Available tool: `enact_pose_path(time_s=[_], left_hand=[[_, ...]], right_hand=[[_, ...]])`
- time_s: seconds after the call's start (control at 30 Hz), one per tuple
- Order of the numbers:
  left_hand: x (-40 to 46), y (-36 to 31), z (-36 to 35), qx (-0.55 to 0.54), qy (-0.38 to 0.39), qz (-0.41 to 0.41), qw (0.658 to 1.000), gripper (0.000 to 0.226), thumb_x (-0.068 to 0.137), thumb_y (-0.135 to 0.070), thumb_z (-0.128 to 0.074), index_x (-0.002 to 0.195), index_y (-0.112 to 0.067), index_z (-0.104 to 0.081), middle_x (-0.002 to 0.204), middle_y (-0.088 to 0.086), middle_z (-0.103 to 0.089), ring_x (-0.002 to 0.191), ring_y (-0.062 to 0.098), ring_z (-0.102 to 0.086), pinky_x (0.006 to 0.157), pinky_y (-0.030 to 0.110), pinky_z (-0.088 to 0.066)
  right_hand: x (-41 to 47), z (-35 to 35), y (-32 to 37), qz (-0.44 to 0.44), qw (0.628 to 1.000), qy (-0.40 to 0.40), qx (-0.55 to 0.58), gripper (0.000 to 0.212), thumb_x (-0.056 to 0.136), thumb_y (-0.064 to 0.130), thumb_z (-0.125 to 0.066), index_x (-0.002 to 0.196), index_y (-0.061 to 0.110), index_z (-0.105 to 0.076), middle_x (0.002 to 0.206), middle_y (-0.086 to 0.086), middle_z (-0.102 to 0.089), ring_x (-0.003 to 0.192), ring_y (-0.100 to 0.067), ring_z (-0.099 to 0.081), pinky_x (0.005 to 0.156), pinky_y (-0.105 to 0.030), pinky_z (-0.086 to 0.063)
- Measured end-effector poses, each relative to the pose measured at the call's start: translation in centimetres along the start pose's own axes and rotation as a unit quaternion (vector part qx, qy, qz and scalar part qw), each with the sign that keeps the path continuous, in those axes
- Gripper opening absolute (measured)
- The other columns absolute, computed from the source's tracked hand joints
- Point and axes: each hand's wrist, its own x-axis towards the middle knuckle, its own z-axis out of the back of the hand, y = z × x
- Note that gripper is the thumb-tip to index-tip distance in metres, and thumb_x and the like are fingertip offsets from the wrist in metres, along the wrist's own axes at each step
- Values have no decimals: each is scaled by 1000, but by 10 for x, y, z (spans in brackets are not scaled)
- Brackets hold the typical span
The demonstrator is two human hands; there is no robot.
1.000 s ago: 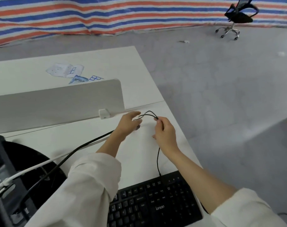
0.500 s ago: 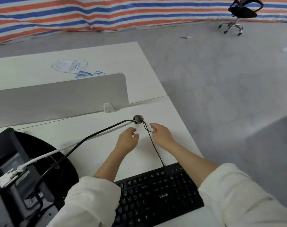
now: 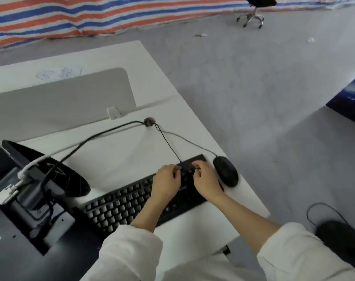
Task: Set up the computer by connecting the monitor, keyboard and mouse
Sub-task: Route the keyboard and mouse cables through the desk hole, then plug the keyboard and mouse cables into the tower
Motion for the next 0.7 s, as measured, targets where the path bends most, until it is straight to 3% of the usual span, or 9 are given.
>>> enact_pose_path(time_s=[0.13, 0.3, 0.53, 0.7], left_hand=[[-38, -2, -24, 42, -15, -29, 999, 27, 92, -27, -51, 115, -16, -62, 112, 3, -62, 106, 23, -56, 88, 43, -47], [-89, -13, -56, 45, 0, -66, 997, 31, 92, -27, -54, 119, -15, -60, 120, 2, -59, 113, 23, -51, 95, 41, -40], [-195, -13, -106, 4, 100, -176, 979, 28, 92, -18, -53, 118, -11, -61, 118, 6, -59, 110, 23, -53, 93, 35, -43], [-263, 25, -145, 28, 200, -128, 971, 32, 94, -22, -52, 123, -10, -58, 121, 7, -56, 109, 23, -55, 92, 29, -44]], right_hand=[[-46, 7, -26, -28, 999, -37, 15, 33, 97, 11, -38, 127, 15, -49, 133, -2, -46, 119, -17, -49, 98, -28, -42], [-113, 14, -63, -61, 993, -98, 16, 35, 94, 5, -38, 125, 13, -50, 129, -2, -49, 113, -16, -52, 87, -20, -37], [-231, -2, -135, -187, 970, -145, 50, 30, 97, 10, -38, 123, 8, -54, 126, -9, -55, 112, -21, -55, 92, -25, -42], [-307, -46, -180, -277, 948, -121, 101, 30, 96, 8, -39, 121, 6, -56, 122, -12, -60, 112, -25, -56, 92, -28, -42]])
